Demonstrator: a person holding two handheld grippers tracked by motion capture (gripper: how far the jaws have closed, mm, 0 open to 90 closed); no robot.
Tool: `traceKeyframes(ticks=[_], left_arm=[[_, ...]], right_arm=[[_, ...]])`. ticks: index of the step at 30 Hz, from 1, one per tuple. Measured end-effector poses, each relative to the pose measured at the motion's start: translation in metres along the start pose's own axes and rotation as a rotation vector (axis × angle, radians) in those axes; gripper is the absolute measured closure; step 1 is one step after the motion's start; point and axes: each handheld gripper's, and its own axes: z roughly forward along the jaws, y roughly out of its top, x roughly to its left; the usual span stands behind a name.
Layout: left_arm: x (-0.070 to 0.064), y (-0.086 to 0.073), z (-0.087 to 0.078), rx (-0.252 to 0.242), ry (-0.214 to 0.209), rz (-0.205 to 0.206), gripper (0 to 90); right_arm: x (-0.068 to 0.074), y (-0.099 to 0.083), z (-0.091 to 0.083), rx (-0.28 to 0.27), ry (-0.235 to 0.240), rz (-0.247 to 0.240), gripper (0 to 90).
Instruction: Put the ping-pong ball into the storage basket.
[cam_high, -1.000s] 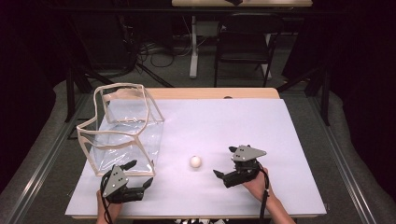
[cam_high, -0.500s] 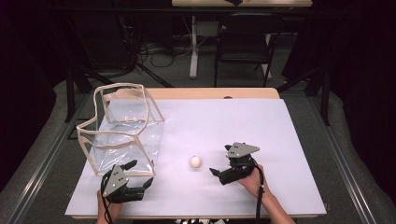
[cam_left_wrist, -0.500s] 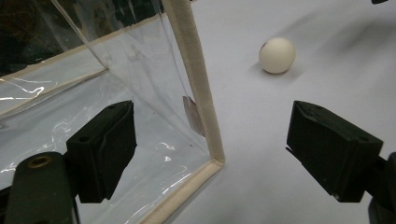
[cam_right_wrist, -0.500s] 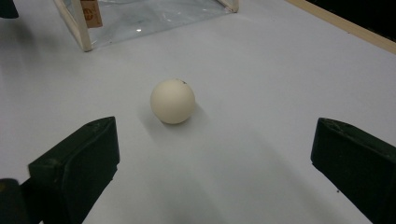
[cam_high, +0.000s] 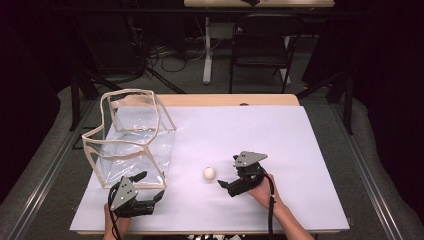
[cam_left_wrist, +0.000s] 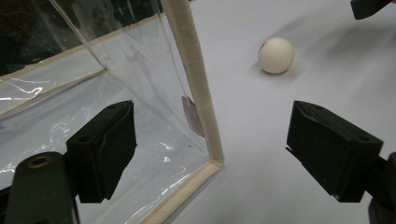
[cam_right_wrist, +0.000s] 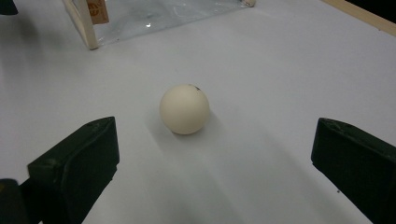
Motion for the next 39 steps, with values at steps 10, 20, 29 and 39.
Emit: traceKeyframes(ticks=[10,20,29,39], left_arm=[[0.000,0.000,0.000,0.002,0.002,0.002,16.1],[0.000,0.000,0.000,0.003,-0.001,0.000,16.1],[0.000,0.000,0.001,0.007,-0.004,0.000,16.1],[0.000,0.000,0.001,0.007,-0.005,0.000,16.1]], right_arm=[[0.002,0.010,0.015,0.023,0.024,-0.015,0.6],[0.003,0.012,0.026,0.045,0.037,-0.024,0.4],[0.001,0.013,0.036,0.068,0.049,-0.027,0.1],[0.001,0.013,0.045,0.086,0.062,-0.026,0.0]])
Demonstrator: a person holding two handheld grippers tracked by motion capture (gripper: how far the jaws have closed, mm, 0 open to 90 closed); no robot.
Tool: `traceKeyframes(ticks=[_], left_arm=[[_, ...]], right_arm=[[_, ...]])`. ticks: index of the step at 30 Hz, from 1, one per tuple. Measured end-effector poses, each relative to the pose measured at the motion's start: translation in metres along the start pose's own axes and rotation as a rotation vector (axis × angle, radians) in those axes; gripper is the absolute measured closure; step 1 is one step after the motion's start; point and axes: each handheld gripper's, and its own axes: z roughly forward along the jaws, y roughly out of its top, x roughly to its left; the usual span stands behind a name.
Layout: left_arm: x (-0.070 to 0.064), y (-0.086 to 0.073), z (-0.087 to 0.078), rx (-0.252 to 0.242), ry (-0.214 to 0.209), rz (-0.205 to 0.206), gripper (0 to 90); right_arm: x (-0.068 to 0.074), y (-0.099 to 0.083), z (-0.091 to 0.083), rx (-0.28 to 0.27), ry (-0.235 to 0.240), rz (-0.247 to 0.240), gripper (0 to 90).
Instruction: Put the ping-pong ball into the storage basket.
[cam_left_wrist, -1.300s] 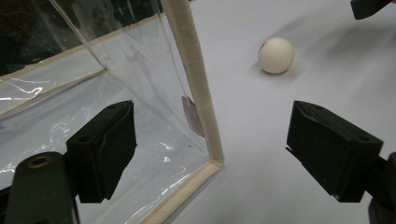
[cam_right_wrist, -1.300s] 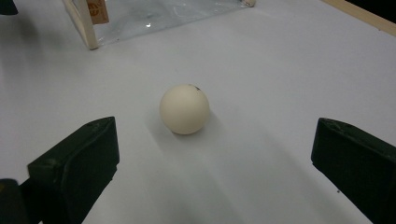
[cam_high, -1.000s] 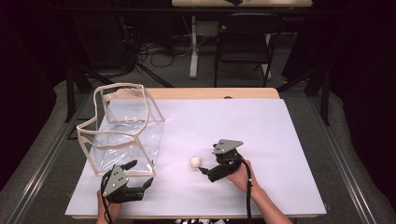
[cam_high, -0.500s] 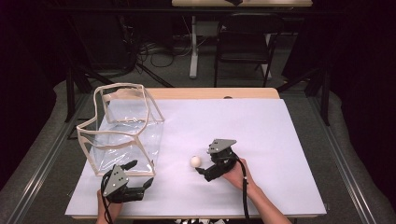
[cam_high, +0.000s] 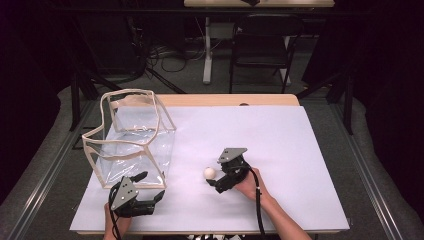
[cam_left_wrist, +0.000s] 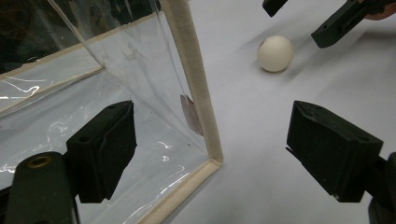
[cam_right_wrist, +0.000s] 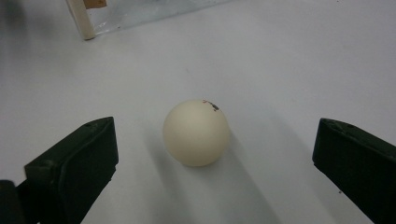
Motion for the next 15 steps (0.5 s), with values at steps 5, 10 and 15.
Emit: traceKeyframes(ticks=[5,10,15], left_arm=[[0.000,0.000,0.000,0.000,-0.002,-0.001,16.1],[0.000,0.000,0.000,0.001,-0.001,0.000,16.1],[0.000,0.000,0.001,0.001,-0.003,0.000,16.1]], right_arm=[[-0.002,0.000,0.005,0.013,0.004,0.004,0.0],[-0.002,0.001,0.009,0.024,0.011,0.010,0.0],[-0.003,0.001,0.014,0.033,0.017,0.018,0.0]])
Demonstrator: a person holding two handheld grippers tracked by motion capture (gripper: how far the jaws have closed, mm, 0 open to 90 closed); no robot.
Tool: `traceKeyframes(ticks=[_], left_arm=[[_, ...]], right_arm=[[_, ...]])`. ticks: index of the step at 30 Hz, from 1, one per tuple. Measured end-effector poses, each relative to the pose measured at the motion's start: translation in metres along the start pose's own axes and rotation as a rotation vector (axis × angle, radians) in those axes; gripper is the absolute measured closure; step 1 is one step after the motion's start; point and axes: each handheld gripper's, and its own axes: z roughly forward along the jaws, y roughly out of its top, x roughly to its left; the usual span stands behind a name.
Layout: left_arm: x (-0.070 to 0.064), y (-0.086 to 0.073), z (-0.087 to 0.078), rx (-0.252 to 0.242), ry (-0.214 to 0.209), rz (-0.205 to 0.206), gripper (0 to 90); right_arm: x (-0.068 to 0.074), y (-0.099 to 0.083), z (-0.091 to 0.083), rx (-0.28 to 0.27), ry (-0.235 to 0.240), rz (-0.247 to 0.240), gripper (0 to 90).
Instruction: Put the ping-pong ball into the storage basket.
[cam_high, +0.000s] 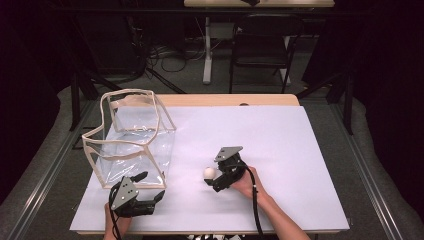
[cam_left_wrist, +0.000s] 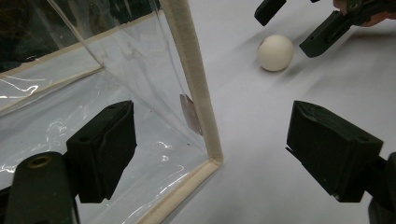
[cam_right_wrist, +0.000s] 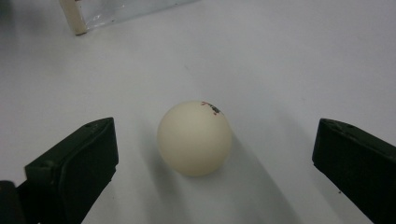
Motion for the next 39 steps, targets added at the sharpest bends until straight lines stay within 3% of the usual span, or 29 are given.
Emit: traceKeyframes(ticks=[8,11,21,39], left_arm=[[0.000,0.000,0.000,0.000,-0.001,0.000,16.1],[0.000,0.000,0.000,0.004,0.000,0.000,16.1],[0.000,0.000,0.000,0.009,-0.003,0.001,16.1],[0.000,0.000,0.000,0.008,-0.005,-0.002,16.1]], right_arm=[[0.002,0.000,0.005,0.005,0.009,-0.008,2.4],[0.003,0.000,0.007,0.013,0.006,-0.014,13.4],[0.009,-0.001,0.010,0.040,-0.005,-0.052,31.6],[0.011,-0.002,0.011,0.057,-0.016,-0.072,50.1]])
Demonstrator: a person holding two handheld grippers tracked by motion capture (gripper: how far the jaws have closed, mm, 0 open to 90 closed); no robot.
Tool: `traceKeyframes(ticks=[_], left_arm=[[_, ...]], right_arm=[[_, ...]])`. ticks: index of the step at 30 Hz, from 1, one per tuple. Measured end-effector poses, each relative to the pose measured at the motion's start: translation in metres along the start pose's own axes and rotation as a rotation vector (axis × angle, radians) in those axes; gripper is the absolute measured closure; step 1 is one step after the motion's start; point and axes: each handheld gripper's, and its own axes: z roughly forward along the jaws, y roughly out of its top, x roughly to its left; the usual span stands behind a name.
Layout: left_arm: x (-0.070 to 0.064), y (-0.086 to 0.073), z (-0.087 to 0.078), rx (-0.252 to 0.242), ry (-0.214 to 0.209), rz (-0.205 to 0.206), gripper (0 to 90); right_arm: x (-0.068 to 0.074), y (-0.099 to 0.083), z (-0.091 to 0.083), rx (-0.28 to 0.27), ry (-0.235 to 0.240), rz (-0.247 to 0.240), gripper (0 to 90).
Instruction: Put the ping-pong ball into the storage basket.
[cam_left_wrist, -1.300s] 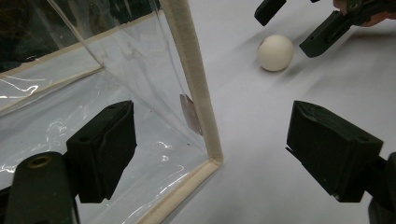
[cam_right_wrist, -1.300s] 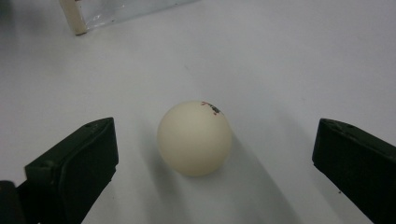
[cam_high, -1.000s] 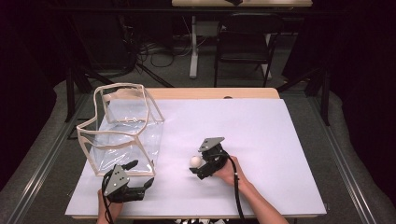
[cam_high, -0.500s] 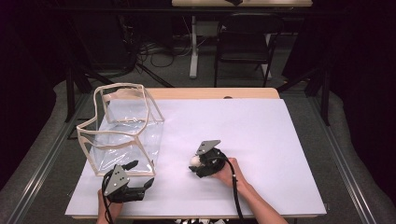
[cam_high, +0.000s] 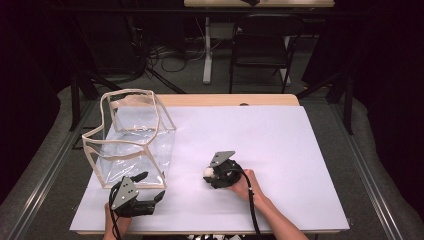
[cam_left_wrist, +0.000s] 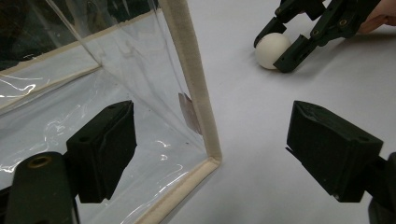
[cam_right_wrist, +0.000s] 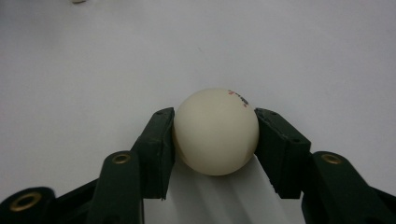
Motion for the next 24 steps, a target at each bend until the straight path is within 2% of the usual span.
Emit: traceKeyframes(ticks=[24], left_arm=[[0.000,0.000,0.000,-0.002,-0.001,0.002,16.1]], right_arm=[[-0.005,0.004,-0.012,-0.021,-0.020,0.008,50.2]])
